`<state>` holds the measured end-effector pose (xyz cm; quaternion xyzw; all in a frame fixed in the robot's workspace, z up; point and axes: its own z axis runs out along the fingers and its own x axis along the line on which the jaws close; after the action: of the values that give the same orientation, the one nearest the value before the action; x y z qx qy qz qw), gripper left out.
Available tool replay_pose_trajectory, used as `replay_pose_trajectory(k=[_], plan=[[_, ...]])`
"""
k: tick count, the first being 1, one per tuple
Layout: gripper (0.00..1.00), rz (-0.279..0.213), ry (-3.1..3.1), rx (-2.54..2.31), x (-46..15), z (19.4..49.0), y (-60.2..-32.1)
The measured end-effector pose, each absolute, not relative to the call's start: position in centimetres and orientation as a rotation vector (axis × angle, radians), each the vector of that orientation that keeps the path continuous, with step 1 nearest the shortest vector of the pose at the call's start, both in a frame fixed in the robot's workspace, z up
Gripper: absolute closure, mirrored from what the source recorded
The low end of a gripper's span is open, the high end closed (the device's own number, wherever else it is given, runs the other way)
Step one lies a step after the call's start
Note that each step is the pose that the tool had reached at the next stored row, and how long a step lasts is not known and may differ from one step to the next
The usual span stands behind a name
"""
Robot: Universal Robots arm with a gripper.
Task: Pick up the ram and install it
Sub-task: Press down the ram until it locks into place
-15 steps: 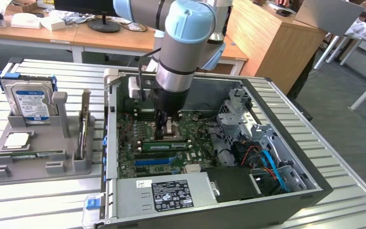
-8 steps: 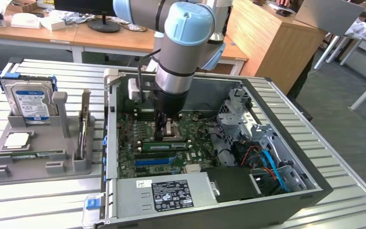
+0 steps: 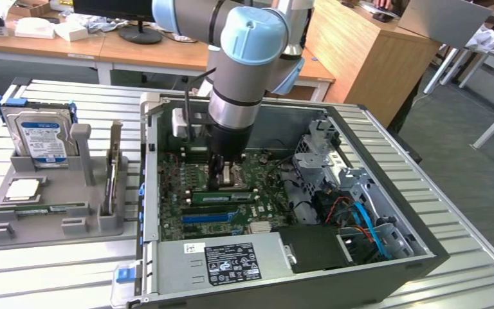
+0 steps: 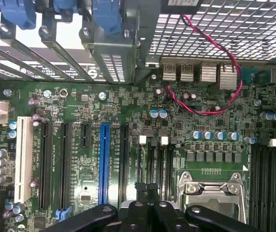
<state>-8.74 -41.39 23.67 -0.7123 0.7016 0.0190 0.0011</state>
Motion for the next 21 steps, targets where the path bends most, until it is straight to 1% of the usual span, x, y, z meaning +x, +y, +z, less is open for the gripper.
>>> replay_pose_trajectory(k=[21], plan=[[0.90,0.060,2.202,-2.236,-8.80,23.12,-41.40]])
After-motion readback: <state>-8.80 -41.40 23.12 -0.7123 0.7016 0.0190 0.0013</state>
